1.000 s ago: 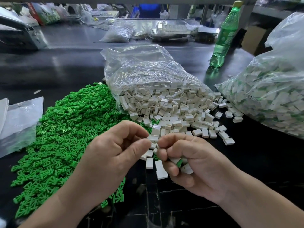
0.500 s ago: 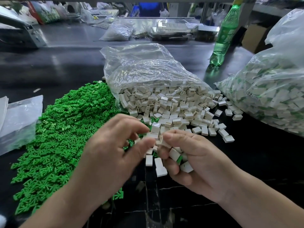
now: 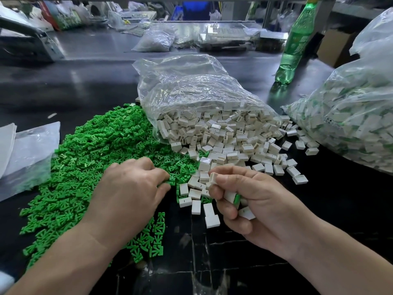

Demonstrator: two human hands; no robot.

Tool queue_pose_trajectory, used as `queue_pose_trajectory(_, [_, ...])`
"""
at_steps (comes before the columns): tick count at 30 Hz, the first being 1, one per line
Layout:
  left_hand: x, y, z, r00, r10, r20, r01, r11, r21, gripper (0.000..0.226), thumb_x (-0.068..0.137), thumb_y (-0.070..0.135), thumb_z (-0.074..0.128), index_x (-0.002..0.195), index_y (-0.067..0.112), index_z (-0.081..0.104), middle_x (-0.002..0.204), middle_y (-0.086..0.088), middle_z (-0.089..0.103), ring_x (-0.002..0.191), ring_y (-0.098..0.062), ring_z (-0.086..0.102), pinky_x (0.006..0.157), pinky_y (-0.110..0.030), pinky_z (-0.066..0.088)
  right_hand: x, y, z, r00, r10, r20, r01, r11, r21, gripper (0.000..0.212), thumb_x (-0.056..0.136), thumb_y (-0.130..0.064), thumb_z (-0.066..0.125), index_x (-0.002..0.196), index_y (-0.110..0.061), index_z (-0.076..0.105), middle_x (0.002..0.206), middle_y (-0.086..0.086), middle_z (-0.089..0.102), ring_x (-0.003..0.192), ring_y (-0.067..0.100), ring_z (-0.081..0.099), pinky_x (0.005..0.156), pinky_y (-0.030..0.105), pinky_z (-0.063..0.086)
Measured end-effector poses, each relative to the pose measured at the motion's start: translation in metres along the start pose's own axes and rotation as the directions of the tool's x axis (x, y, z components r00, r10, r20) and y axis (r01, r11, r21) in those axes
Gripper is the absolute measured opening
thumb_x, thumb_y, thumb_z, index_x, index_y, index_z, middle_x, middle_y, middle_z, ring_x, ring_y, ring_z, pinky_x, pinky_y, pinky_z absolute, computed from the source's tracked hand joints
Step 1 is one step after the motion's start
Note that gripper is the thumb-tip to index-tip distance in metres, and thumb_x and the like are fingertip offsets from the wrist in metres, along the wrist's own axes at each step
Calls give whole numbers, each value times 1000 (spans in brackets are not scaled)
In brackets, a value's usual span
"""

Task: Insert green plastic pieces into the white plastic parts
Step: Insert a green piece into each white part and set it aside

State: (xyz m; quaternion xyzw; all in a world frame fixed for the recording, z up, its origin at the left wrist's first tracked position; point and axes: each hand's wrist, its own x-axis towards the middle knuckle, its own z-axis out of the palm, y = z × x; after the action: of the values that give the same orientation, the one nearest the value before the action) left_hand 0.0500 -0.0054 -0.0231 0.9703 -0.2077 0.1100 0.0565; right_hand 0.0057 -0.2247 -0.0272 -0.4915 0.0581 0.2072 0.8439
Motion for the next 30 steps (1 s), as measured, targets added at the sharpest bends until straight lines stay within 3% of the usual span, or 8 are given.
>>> queue_pose_trajectory(6, [1, 1, 3, 993, 17, -117, -28, 995, -97, 24, 97, 32, 51, 87, 24, 70, 75, 9, 63, 68, -16, 60, 66, -39, 52, 1, 0, 0, 1000, 12, 11, -12, 1000, -18, 12, 79, -17, 75, 91, -18, 74, 78, 9, 61, 50, 14, 50, 35, 21, 34])
queue_pose_trajectory(10, [-2, 4, 0, 982, -117, -148, 59, 937, -345, 13, 93, 34, 54, 83, 30, 62, 59, 14, 59, 49, -6, 55, 42, -19, 44, 2, 0, 0, 1000, 1, 5, -1, 1000, -26, 11, 79, -17, 75, 90, -18, 75, 78, 10, 61, 50, 15, 49, 35, 21, 34])
queue_pose_trajectory(12, [-3, 5, 1, 971, -228, -75, 148, 817, -557, 12, 90, 37, 55, 81, 33, 62, 65, 11, 68, 59, -8, 65, 49, -25, 52, 1, 0, 1, 1000, -9, 6, 9, 999, -42, 12, 78, -18, 76, 90, -18, 75, 78, 9, 61, 50, 14, 49, 35, 21, 34])
queue_pose_trajectory(15, [-3, 7, -1, 957, -271, 101, 217, 446, -868, 20, 94, 19, 57, 85, 33, 68, 81, 4, 75, 70, -13, 70, 59, -21, 55, 1, 0, 2, 1000, -30, 6, 30, 997, -76, 14, 77, -19, 77, 91, -17, 76, 78, 9, 61, 49, 14, 49, 35, 21, 34])
queue_pose_trajectory(17, [-1, 10, -5, 955, -224, 193, 245, 235, -940, 27, 94, 10, 58, 91, 33, 72, 82, -5, 75, 72, -17, 70, 60, -23, 56, 0, 1, 2, 999, -32, 4, 33, 995, -90, 17, 77, -21, 79, 93, -15, 77, 78, 8, 62, 50, 14, 49, 36, 21, 35])
queue_pose_trajectory(19, [-1, 13, -5, 951, -188, 247, 269, 104, -957, 20, 86, 14, 64, 94, 29, 75, 82, -10, 74, 71, -17, 69, 58, -23, 55, -1, 0, 3, 999, -36, 11, 37, 996, -86, 16, 79, -22, 80, 93, -14, 77, 78, 8, 62, 50, 14, 49, 36, 21, 36])
queue_pose_trajectory(24, [-2, 20, -7, 945, -120, 304, 296, -85, -951, 29, 65, 25, 83, 92, 17, 77, 80, -16, 72, 65, -19, 66, 53, -24, 51, -3, -3, 6, 999, -26, 22, 28, 996, -88, 13, 82, -29, 75, 83, -17, 73, 75, 6, 58, 48, 13, 47, 36, 20, 34])
queue_pose_trajectory(30, [-5, 31, -6, 955, -70, 287, 277, -119, -953, 25, 62, 31, 79, 83, 17, 75, 78, -19, 72, 62, -22, 66, 51, -25, 52, -7, -2, 11, 998, -51, 28, 56, 975, -214, 17, 88, -34, 67, 85, -18, 72, 69, 3, 55, 44, 12, 43, 35, 19, 31])
